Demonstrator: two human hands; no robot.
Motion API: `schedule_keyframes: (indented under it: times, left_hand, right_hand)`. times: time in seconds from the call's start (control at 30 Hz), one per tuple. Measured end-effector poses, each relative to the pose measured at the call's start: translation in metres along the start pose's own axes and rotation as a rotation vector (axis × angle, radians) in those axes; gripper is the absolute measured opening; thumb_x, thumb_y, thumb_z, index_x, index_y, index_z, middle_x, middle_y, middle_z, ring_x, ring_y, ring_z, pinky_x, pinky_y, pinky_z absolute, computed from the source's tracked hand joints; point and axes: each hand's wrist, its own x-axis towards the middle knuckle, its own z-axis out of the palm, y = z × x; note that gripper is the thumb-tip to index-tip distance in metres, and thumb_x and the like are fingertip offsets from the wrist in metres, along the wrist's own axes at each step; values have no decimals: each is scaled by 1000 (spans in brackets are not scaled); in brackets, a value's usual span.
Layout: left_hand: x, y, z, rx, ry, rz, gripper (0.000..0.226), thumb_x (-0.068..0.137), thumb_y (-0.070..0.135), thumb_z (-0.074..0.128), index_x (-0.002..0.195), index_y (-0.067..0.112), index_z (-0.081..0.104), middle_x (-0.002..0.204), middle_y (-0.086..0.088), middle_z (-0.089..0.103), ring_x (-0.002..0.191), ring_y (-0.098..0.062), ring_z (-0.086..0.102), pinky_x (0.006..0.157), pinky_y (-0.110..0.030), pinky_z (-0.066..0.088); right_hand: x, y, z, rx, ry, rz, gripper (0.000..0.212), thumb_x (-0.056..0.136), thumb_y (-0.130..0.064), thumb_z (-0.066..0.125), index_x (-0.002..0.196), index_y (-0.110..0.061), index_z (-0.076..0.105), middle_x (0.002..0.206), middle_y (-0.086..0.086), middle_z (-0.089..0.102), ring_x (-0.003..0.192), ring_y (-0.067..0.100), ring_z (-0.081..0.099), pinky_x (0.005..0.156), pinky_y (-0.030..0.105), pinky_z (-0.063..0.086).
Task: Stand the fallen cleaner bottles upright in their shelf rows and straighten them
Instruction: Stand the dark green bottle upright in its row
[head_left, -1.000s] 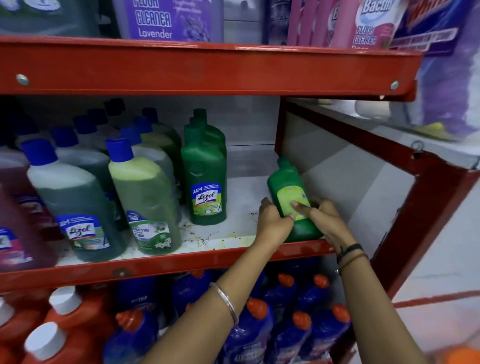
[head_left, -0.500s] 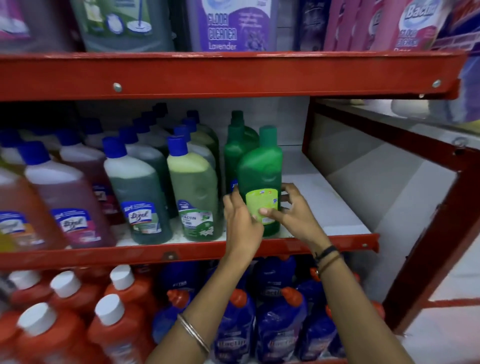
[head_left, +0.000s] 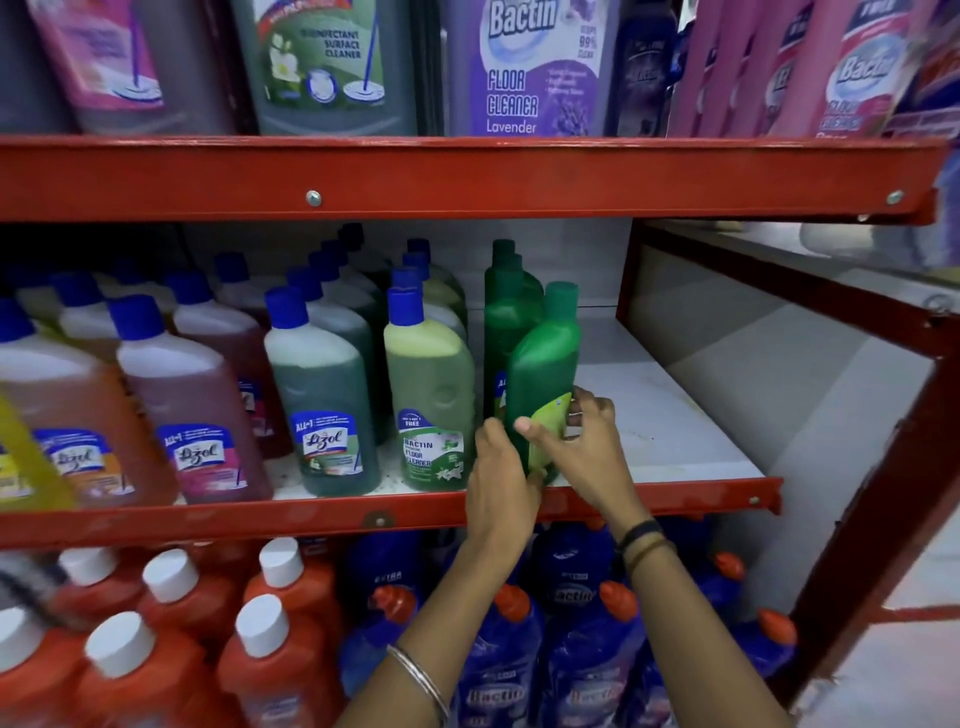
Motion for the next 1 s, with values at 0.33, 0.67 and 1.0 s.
schedule_keyframes:
  times: [0.33, 0.67, 1.0]
  left_hand:
    - [-2, -6, -7, -202, -67, 140, 51, 76, -14, 40, 123, 5, 34, 126, -14, 36, 116, -26, 45, 97, -26, 39]
    - [6, -16, -2, -174, -116, 102, 81, 79, -12, 44, 142, 11, -1, 140, -16, 31, 125, -18, 39, 106, -34, 39]
    - [-8, -9, -12, -140, -116, 86, 88, 75, -18, 40, 142, 14, -6, 145, -13, 24, 130, -15, 29, 100, -14, 21]
  right_hand:
    - [5, -13, 4, 107, 8, -42, 37, 74, -23, 75, 105, -14, 58, 100, 8, 69, 90, 20, 67, 79, 34, 57]
    - [13, 2, -7, 436, -211, -16, 26, 91, -10, 54, 117, -14, 56, 105, -6, 67, 88, -3, 68, 73, 14, 53]
    - [-3, 15, -7, 229, -211, 6, 39, 98, -36, 34, 116, -7, 52, 108, 8, 66, 95, 10, 65, 83, 28, 54]
